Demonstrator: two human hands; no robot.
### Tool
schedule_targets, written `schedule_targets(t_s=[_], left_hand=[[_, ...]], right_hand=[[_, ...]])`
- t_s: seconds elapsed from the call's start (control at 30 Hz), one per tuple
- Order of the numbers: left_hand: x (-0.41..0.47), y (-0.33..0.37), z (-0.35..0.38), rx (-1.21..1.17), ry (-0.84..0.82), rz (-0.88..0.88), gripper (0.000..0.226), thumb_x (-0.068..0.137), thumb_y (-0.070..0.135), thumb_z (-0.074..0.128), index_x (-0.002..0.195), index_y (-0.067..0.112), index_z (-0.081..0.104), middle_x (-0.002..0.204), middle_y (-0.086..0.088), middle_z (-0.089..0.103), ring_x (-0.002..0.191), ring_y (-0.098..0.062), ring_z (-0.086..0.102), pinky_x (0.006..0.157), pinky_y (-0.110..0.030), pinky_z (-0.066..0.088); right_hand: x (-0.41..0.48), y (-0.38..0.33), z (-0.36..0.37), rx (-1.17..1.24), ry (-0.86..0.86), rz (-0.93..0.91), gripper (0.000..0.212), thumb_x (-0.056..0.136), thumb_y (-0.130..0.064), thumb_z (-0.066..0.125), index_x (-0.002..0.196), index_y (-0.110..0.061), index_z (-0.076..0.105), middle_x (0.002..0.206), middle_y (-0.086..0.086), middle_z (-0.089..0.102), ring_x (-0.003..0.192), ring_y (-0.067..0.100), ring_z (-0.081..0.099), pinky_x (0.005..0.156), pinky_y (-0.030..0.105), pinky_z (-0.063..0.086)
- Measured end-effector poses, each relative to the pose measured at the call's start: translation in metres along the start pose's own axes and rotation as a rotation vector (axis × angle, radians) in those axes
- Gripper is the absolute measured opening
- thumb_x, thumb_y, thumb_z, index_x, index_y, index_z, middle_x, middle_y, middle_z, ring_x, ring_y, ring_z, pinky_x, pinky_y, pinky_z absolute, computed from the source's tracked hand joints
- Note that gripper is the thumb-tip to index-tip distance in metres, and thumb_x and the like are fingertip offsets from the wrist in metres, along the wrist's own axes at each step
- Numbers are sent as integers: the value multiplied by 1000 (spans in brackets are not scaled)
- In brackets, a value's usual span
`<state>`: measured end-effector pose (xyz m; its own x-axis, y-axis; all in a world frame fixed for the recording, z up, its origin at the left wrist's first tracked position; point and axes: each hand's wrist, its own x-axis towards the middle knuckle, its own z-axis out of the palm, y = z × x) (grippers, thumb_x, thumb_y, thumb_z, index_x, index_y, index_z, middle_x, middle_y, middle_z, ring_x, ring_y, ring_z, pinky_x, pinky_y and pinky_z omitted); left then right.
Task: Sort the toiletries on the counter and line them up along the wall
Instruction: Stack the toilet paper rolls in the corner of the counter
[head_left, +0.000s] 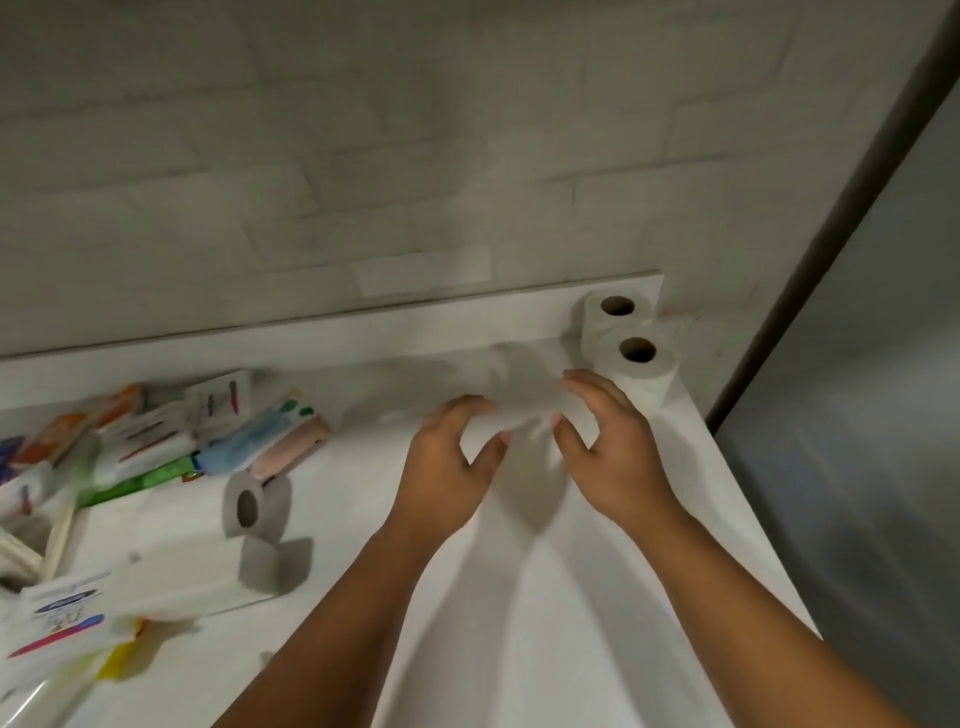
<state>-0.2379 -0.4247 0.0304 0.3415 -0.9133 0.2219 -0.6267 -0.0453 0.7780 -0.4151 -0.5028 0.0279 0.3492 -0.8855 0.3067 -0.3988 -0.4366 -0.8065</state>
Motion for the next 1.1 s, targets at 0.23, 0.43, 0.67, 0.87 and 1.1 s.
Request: schedule_targets(t_s=[0.23,0.43,0.67,0.87,1.1], left_hand=[[-59,-58,-113,110,58,-15,27,90,30,72,117,28,67,124,16,62,120,-6,55,102,-36,49],[-100,-121,-198,223,126,-66,28,89,25,72,117,25,66,122,13,64,110,-10,55,96,-19,39],[-113,-180,-262,286,155,-246,41,92,28,68,131,21,58,135,2,57,127,-18,49,106,-26,38],[-104,-200,-275,253,109,-372,57,92,33,68,142,14,49,132,-7,62,118,-26,60,100,-40,50],[-86,-213,-278,243,3,-425,64,93,40,65,147,15,40,115,-7,70,110,-28,63,88,-34,50]], right_hand=[[-44,-80,97,69,-168,-70,32,92,-23,64,123,-24,61,134,-13,53,129,1,45,109,20,36],[-74,-132,186,59,-308,-88,35,92,-27,63,127,-28,59,135,-14,53,129,-1,45,111,26,37],[-77,-185,263,-24,-422,51,51,92,-30,62,140,-25,45,135,-6,55,123,11,52,102,26,42],[-56,-207,304,-102,-491,207,50,92,-30,62,138,-25,42,120,1,65,108,21,62,92,33,51],[-38,-207,328,-52,-403,327,51,91,-23,65,137,-25,43,99,1,65,85,16,59,77,27,48]])
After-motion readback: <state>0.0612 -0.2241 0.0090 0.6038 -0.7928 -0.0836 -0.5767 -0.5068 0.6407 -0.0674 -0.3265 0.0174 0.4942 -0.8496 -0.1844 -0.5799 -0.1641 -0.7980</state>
